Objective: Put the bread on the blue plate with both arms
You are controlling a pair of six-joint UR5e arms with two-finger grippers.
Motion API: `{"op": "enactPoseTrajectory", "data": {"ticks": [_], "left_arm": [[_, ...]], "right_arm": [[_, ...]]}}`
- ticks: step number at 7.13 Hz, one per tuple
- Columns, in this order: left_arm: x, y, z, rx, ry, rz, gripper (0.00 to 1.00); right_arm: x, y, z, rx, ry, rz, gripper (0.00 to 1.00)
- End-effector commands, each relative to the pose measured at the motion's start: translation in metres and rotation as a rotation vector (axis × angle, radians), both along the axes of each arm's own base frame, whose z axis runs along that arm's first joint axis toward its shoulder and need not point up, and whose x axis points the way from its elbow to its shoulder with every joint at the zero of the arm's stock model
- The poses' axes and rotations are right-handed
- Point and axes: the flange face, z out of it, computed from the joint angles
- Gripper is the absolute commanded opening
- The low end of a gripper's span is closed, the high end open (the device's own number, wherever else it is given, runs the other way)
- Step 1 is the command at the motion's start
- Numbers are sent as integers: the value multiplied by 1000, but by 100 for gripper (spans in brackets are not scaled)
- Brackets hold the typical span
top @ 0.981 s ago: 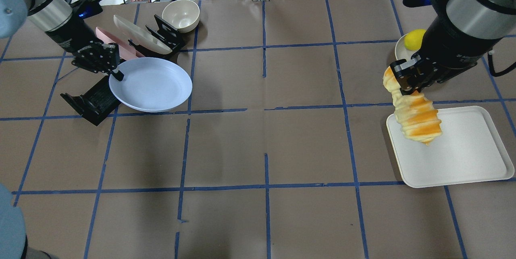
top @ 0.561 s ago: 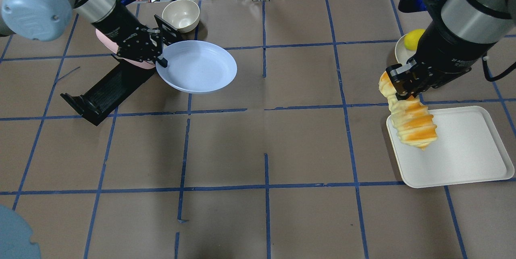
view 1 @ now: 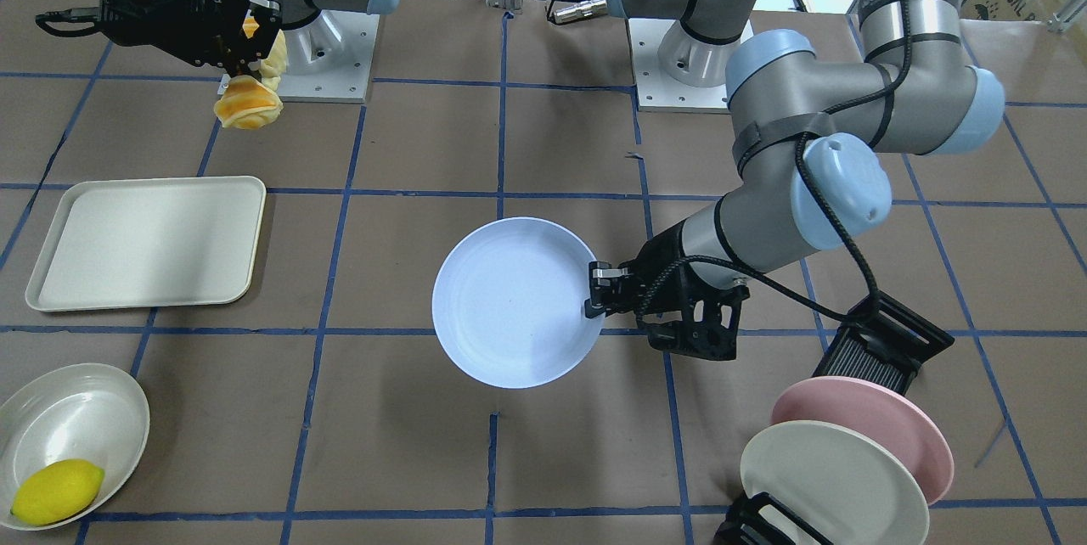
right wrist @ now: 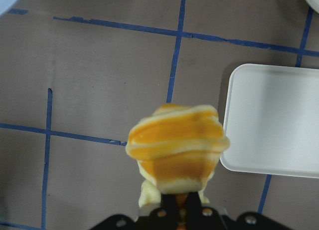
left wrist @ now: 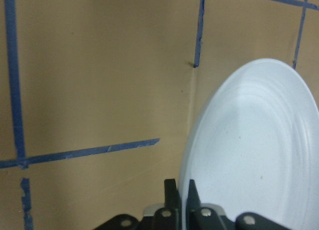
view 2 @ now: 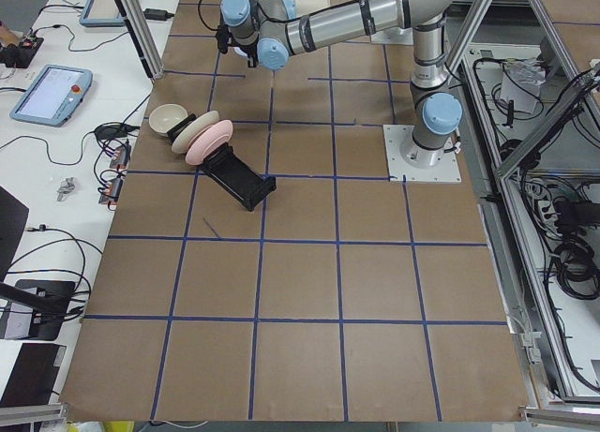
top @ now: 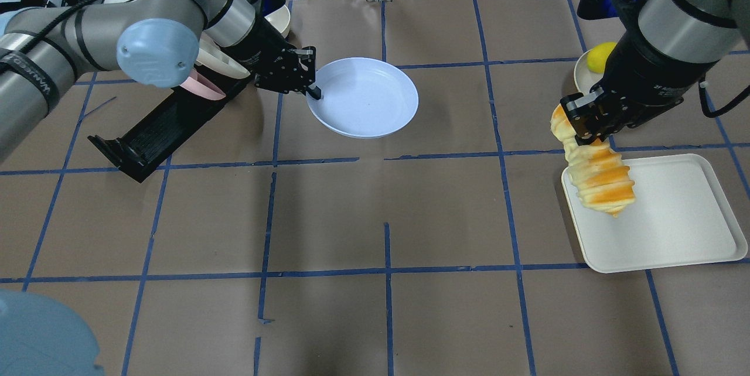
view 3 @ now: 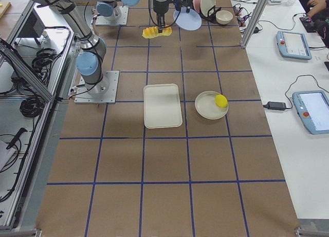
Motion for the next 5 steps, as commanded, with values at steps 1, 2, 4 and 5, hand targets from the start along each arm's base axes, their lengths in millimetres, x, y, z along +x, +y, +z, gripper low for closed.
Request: {"op": "enactPoseTrajectory", "data": {"ticks": [1, 2, 4, 5], "left_arm": [[-23, 19, -42, -42, 4, -33, 11], [-22, 29, -72, -64, 4, -26, 13], [-30, 34, -97, -93, 10, 0, 14], [-37, 35, -105, -96, 5, -13, 14]], "right_arm": [[0, -1, -2, 4, -1, 3, 4], [0, -4, -4, 7, 0, 4, 4], [0, -4, -5, 6, -1, 7, 4], [0, -5, -5, 5, -1, 9, 4]]}}
